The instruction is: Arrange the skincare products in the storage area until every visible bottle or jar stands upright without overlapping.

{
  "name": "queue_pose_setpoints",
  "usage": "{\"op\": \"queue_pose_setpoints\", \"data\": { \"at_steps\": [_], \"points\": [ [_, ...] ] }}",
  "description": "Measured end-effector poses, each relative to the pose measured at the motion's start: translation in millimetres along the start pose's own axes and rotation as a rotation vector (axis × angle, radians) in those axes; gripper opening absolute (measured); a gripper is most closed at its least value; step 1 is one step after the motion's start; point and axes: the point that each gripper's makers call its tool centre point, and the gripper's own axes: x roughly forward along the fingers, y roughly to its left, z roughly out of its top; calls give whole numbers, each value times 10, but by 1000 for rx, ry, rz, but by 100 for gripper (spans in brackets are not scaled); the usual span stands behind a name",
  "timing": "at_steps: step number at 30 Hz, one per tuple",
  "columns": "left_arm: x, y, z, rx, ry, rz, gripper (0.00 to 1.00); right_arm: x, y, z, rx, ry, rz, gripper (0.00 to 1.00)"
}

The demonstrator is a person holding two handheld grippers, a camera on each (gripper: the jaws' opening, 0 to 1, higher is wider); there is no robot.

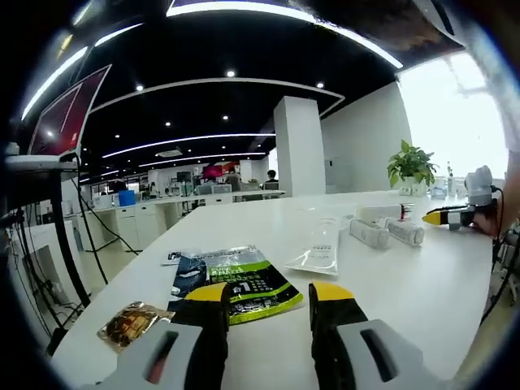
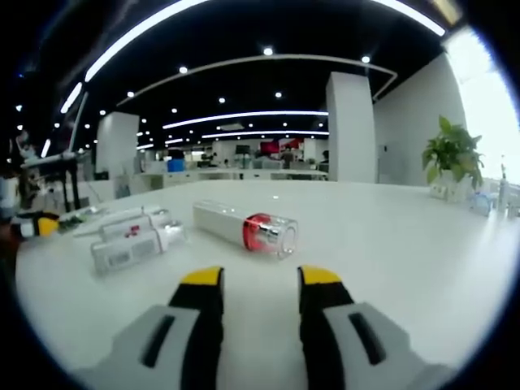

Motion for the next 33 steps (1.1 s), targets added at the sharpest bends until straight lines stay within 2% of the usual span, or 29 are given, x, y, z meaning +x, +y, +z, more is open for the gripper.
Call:
{"op": "queue_pose_setpoints", "data": {
  "at_steps": [19,30,33],
  "points": [
    [-2,-5,-15,0,20,-9,40,-6,23,19,1,7,-17,35],
    [-1,-20,-16,36,7,-5,41,6,22,31,2,-1,-24,35],
    [0,-13,-9,23,5,-1,40,7,18,32,2,-2,-25,35]
  ]
}}
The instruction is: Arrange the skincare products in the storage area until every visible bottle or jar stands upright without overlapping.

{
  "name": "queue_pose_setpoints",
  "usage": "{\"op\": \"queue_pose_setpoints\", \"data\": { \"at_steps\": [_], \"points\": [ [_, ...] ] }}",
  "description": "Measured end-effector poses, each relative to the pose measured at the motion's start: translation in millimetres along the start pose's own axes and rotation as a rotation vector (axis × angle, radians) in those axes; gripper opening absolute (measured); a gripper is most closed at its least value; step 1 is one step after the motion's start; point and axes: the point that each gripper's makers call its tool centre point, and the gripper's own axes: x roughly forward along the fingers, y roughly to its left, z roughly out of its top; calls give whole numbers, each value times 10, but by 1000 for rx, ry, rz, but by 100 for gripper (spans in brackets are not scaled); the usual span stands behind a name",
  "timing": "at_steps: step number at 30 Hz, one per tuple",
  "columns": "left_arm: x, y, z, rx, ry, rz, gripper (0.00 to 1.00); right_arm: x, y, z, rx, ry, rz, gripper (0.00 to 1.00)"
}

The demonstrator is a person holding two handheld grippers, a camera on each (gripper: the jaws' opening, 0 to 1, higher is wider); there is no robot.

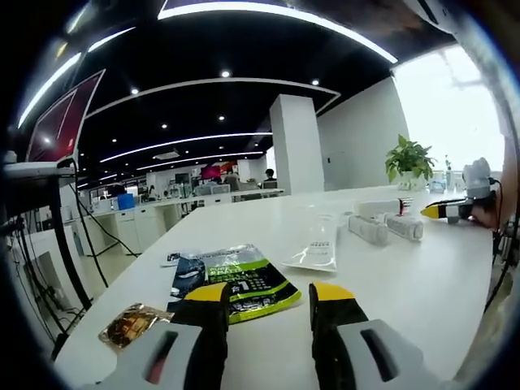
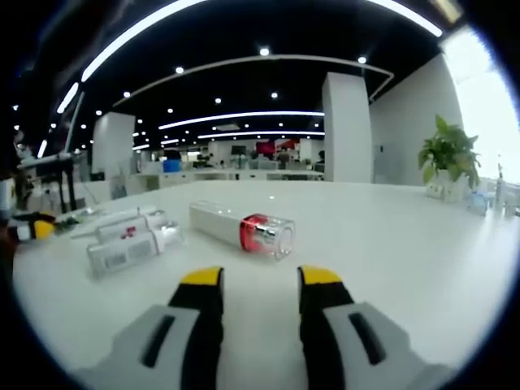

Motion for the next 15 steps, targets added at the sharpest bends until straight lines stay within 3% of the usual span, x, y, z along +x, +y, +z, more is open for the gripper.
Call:
{"op": "queue_pose_setpoints", "data": {
  "at_steps": [15],
  "points": [
    [16,-16,-15,28,8,1,40,19,2,9,1,-7,5,34]
  ]
}}
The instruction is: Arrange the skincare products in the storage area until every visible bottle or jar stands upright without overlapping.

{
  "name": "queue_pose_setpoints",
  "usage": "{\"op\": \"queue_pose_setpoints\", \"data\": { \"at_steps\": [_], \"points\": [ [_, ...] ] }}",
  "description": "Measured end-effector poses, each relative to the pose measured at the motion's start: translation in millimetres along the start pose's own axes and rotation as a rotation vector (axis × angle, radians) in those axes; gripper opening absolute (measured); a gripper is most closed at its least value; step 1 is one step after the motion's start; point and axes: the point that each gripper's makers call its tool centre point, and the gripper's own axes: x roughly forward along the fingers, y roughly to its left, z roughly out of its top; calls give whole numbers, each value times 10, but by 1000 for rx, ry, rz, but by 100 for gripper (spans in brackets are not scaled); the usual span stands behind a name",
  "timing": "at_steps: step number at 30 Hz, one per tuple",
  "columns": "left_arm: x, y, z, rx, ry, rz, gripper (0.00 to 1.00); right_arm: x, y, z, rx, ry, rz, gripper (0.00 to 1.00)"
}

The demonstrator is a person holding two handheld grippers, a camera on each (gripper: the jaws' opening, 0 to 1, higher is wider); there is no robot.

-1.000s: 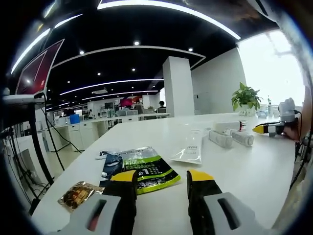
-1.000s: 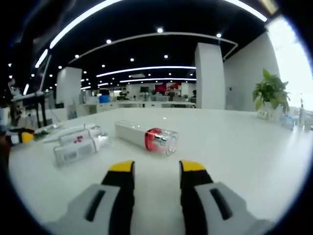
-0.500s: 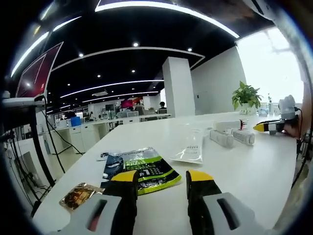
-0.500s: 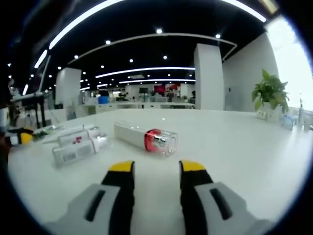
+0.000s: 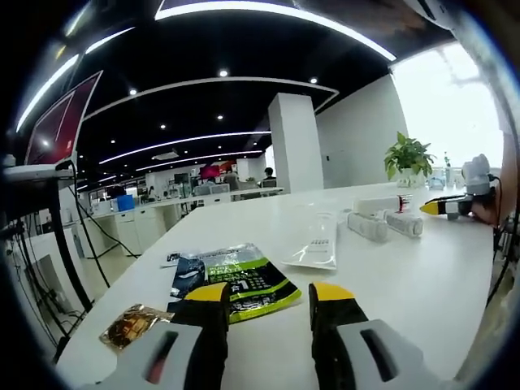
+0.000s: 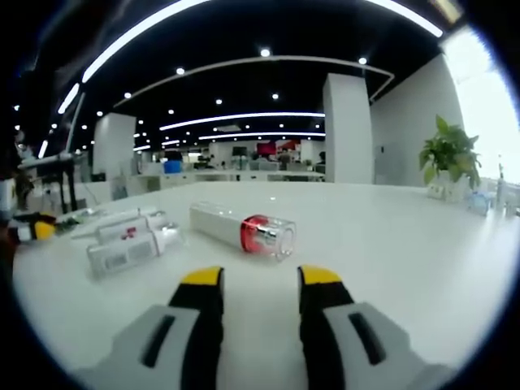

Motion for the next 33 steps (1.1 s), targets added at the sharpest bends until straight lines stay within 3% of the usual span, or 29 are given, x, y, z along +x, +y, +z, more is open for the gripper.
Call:
{"op": "queue_pose_setpoints", "data": {
  "at_steps": [5,11,16,21,26,28,29,31,33],
  "points": [
    [6,26,0,-9,8,19,40,4,1,-2,0,2,1,34],
    [-7,-13,-6,4,16,-9,41,-6,-3,-1,0,2,-3,34],
    [-2,15,9,-33,30,-5,41,-9,-6,-3,0,3,-6,34],
    [-15,-58,-19,12,43,-41,42,-8,2,-5,-1,10,-1,35],
    [-28,-116,-29,-25,69,-86,41,-26,-32,-82,-2,101,-2,44],
    [-39,-156,-61,-22,102,-112,41,-52,-93,-131,-6,162,-45,41],
    [-42,-186,-68,-14,116,-130,41,-52,-111,-107,-20,162,-60,37],
    [-45,-217,-38,-15,125,-148,41,-53,-96,38,-61,100,-57,36],
    [-49,-179,119,-40,88,-130,41,-94,-70,206,23,51,-54,39]
  ]
}}
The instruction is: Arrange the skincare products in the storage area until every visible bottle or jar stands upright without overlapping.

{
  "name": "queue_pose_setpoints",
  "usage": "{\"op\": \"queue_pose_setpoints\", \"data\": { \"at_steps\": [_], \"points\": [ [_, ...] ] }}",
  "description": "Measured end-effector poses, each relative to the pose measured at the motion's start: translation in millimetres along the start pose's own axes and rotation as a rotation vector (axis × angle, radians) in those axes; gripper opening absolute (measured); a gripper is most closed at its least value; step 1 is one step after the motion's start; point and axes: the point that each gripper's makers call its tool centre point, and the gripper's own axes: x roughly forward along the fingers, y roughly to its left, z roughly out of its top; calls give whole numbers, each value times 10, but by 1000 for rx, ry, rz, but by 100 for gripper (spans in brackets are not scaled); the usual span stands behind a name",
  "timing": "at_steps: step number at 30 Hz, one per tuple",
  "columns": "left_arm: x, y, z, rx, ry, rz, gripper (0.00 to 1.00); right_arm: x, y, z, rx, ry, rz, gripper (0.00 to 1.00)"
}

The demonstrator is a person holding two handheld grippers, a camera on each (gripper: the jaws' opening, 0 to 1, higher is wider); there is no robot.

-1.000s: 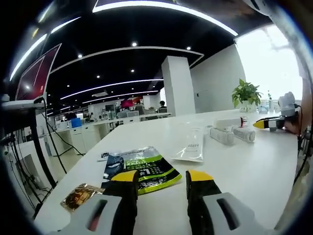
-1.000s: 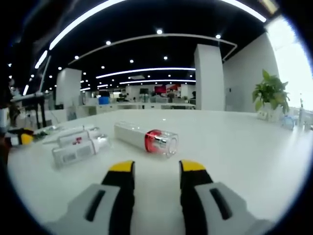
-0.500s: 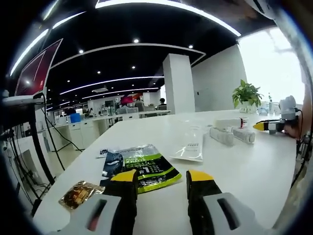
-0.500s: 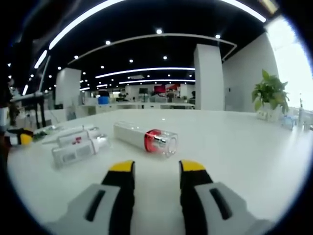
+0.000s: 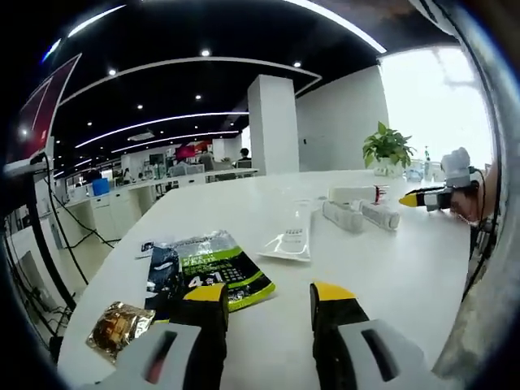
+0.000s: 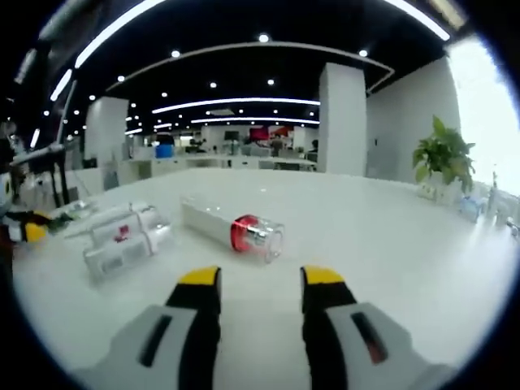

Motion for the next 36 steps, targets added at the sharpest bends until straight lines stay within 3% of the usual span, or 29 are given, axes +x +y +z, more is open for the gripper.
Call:
{"op": "queue_pose_setpoints", "data": {
  "at_steps": [2,5,8,13,15,18,22,26,28,30,36],
  "points": [
    [-6,35,95,-29,-25,23,42,-42,-36,129,9,-15,-11,41],
    [33,17,122,-46,-8,17,42,-97,-175,265,49,-9,-60,44],
    [74,-107,134,32,19,-35,41,-144,-296,397,109,-33,-73,44],
    [236,-277,407,27,-20,-10,42,-145,-558,657,200,-57,-21,46],
    [321,-319,466,40,-22,1,41,-127,-610,797,252,-108,8,46],
    [434,-444,606,45,-48,16,41,-120,-692,867,258,-107,22,50],
    [551,-634,735,64,-72,-2,42,-177,-713,922,248,-99,71,51],
    [561,-718,812,75,-77,1,42,-186,-700,846,256,-61,108,53],
    [564,-678,838,40,-74,23,43,-117,-607,754,206,-15,148,53],
    [582,-589,809,-6,-52,62,42,-51,-590,739,205,-11,160,54],
    [783,-473,862,-58,-25,51,42,82,-523,768,228,-8,171,54]
  ]
}}
